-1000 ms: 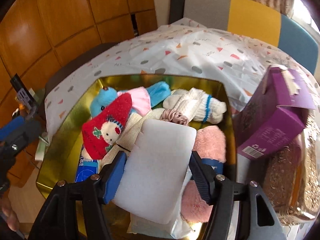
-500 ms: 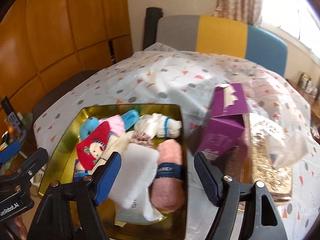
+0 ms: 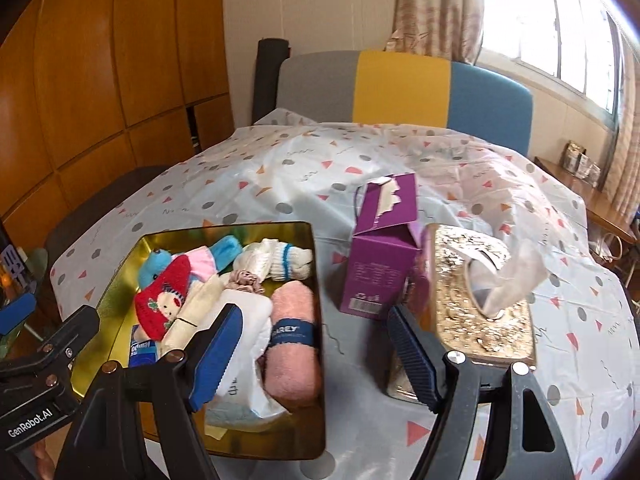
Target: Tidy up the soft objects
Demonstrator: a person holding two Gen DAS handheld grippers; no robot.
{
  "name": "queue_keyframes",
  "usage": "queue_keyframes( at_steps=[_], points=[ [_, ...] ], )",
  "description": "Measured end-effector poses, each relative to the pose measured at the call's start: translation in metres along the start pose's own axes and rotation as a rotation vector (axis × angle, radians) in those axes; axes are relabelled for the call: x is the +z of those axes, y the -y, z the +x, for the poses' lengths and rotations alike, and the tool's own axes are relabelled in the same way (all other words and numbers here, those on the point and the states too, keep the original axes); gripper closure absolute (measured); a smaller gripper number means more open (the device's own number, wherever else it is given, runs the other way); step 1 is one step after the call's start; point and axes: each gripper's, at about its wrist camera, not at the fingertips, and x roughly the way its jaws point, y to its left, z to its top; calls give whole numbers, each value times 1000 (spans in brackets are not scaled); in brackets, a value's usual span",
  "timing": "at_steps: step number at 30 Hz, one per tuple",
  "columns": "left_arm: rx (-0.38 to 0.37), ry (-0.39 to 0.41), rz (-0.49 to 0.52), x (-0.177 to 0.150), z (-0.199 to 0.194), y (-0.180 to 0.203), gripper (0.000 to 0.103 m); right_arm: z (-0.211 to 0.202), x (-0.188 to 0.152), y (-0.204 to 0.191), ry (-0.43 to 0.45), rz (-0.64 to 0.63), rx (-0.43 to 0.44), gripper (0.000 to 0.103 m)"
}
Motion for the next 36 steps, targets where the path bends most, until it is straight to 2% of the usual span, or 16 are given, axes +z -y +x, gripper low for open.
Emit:
queue_keyframes(
  at_steps=[2,17,36],
  points=[
    [-16,-3,-14,0,0,0,0,-3,0,4,8,9,-13,27],
    [25,43,-10,0,-9,7,0,-4,-7,19,4,41,-29,27],
    [28,38,-10,-2,-10,9,0,-3,-10,21,-3,54,-21,27]
  ],
)
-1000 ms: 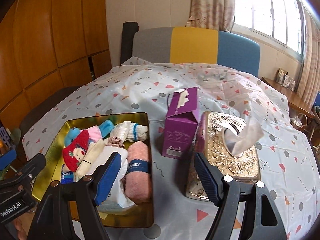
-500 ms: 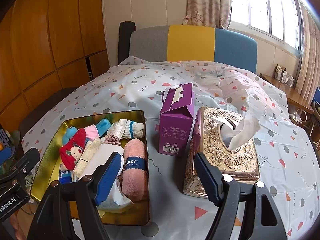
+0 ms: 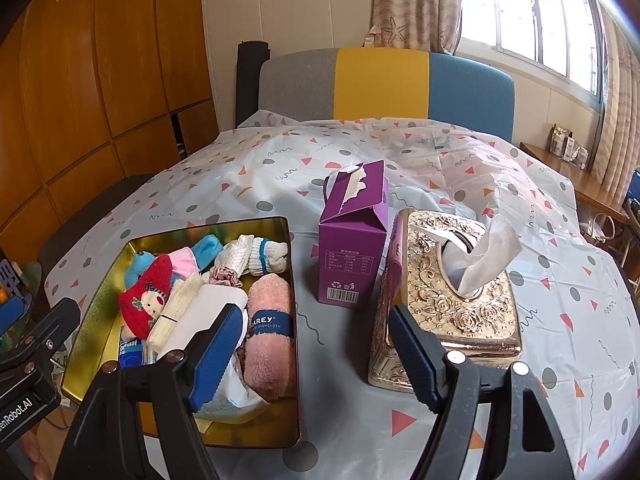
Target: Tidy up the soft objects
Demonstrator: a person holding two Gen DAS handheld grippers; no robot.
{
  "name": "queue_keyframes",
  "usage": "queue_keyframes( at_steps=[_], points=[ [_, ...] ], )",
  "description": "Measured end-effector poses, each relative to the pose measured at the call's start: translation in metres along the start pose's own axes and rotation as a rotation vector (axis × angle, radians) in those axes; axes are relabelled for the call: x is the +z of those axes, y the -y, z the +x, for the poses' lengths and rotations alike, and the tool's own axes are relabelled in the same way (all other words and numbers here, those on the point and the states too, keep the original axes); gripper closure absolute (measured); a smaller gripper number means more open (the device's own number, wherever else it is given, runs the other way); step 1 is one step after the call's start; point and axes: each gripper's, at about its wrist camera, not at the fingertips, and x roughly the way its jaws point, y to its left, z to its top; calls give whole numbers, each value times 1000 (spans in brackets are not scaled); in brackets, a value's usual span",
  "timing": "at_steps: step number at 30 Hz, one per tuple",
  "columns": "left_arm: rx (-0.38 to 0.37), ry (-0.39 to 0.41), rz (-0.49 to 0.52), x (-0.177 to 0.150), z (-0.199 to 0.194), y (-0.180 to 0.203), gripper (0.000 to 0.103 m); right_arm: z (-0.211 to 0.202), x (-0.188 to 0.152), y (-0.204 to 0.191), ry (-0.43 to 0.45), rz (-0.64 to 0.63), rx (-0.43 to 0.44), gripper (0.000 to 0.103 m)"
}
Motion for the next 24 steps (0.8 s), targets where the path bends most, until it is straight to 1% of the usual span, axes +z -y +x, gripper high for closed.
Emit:
queue_keyframes(
  at_steps=[12,24],
  points=[
    [0,2,1,0,-2,0,0,-1,0,-2,1,-3,0,27],
    [-18,-1,15,-1,-1,1,1,-3,0,-1,3,-2,-4,27]
  ],
)
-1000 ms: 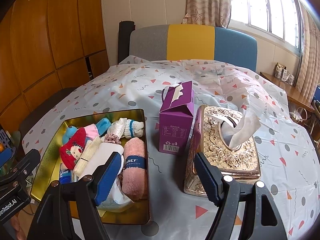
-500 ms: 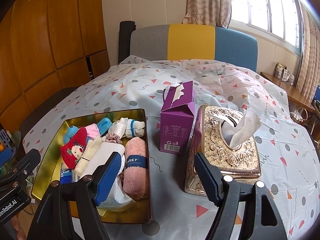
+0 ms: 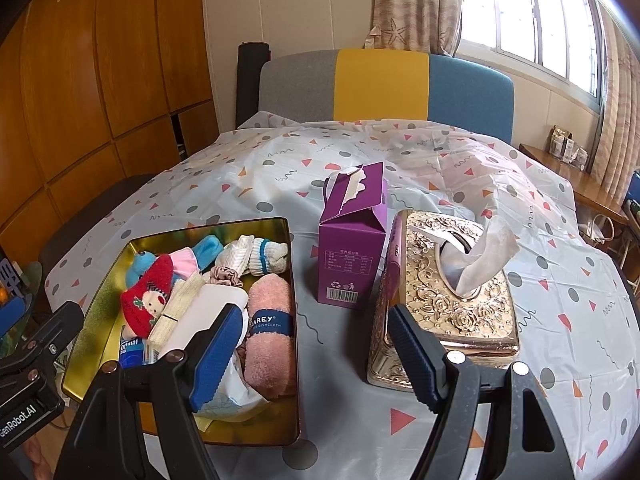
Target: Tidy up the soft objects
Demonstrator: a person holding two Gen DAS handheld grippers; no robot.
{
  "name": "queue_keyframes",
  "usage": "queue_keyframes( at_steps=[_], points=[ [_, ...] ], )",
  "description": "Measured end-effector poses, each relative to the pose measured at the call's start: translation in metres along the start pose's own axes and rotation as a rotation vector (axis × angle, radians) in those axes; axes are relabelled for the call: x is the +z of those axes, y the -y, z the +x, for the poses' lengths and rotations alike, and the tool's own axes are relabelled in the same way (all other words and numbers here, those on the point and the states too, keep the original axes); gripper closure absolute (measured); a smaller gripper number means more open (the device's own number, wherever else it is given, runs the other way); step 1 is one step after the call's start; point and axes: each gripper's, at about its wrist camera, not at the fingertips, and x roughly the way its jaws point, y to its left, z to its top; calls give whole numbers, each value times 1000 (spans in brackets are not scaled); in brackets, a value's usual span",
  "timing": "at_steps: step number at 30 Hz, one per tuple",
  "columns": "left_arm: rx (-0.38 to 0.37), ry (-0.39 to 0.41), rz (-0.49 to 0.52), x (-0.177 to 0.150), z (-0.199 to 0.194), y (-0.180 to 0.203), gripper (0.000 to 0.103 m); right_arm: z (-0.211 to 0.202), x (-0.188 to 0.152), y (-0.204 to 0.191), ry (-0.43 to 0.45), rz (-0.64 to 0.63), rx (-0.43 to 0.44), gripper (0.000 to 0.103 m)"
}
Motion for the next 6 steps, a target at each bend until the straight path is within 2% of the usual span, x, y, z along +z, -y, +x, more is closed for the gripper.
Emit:
queue_keyframes(
  at_steps=[1,6],
  points=[
    [-3,-4,-1,0,1,0,4,0,0,1,0,0,-1,27],
    [-29,-29,2,0,6,0,5,-11,2,14,30,9,-21,27]
  ],
)
